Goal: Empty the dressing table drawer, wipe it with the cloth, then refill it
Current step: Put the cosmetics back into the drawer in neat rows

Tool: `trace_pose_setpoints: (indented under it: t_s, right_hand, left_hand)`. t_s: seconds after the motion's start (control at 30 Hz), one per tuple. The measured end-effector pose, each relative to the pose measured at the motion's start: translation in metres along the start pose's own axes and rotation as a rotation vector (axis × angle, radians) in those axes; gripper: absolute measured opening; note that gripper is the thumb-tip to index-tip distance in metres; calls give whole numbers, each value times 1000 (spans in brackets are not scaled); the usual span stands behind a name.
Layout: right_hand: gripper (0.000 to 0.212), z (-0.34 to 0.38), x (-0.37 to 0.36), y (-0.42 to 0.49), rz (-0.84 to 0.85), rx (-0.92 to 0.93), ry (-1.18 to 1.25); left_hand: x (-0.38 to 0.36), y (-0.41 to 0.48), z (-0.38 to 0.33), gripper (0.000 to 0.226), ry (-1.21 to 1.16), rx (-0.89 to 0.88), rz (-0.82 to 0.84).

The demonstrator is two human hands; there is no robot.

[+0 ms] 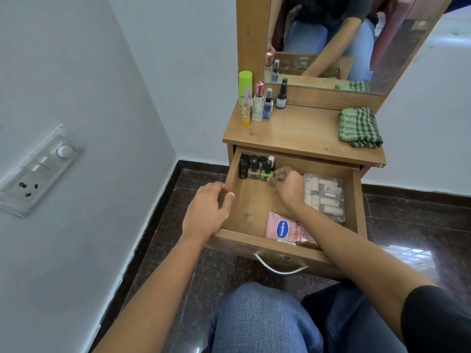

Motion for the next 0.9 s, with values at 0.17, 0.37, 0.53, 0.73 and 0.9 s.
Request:
trace_pose_setpoints:
  t_s: [0.17,0.37,0.53,0.73,0.9]
  right_hand:
    - [18,1,0,-1,-4,-10,18]
    - [19,1,0,0,-21,4,-3]
    - [21,0,-2,1,-26,27,-7]
    - [14,30,24,-9,-131,317,-210]
    - [7,93,61,-23,-304,625,-182]
  left_hand:
    - [-1,0,1,32,4,4,-2]
    - [0,0,1,32,11,8,-1]
    - [0,0,0,33,16,12,-1]
    - [-1,0,2,35,17,28,3]
    - [-1,0,3,35,18,31,4]
Point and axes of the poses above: each hand's wrist, its own y-axis towards the middle knuckle, its own x-axis out of the back of the hand, z = x × y, the point moved 10 cm from there along y, towards the middle knuckle, and after that the axes turned 3 degrees about -y, right-handed, at the moved point
